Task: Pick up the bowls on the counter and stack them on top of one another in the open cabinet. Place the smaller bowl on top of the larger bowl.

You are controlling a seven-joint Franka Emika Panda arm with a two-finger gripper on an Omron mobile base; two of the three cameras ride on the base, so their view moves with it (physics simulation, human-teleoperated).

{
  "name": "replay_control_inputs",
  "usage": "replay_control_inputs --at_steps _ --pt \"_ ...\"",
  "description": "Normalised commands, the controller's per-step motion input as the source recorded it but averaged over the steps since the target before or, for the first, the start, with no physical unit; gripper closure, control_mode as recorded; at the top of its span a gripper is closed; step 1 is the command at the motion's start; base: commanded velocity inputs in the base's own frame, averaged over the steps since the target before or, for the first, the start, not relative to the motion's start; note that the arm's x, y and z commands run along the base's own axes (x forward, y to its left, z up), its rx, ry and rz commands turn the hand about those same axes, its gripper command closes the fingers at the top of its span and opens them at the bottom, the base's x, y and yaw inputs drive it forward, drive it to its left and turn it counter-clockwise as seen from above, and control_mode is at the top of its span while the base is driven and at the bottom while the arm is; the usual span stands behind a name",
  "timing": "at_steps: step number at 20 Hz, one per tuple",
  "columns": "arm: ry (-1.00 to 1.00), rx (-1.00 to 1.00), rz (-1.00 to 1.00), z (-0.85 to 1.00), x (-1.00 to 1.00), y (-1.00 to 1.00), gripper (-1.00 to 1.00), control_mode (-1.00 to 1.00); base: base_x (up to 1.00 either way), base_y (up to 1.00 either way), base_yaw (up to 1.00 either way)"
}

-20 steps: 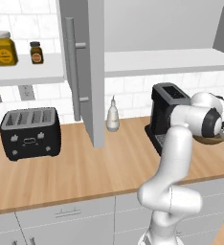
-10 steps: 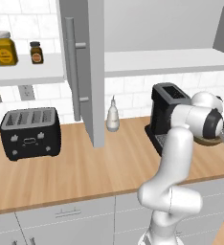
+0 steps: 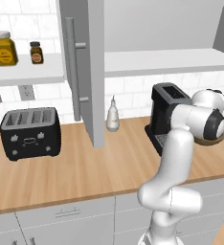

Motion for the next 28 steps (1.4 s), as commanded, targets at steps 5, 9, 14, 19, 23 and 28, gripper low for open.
replay_control_inputs --at_steps 5,9,14,19,23,28 --pt "0.00 0.00 0.02 0.07 -0.18 -0.08 -1.00 -1.00 0.00 0.00 0.00" --pt "0.00 0.00 0.02 0.00 -0.72 -0.08 -1.00 -1.00 0.00 0.00 0.00" --pt "0.03 0.00 0.00 -0.23 -0.09 0.10 -1.00 -1.00 0.00 0.00 0.00" --pt "0.04 0.00 0.00 -0.52 0.00 0.08 -1.00 -1.00 0.00 0.00 0.00" --pt "0.01 0.00 0.00 -0.33 0.20 0.00 -1.00 -1.00 0.00 0.00 0.00" --pt "0.06 0.00 0.01 -0.48 0.21 0.14 -1.00 -1.00 0.00 0.00 0.00"
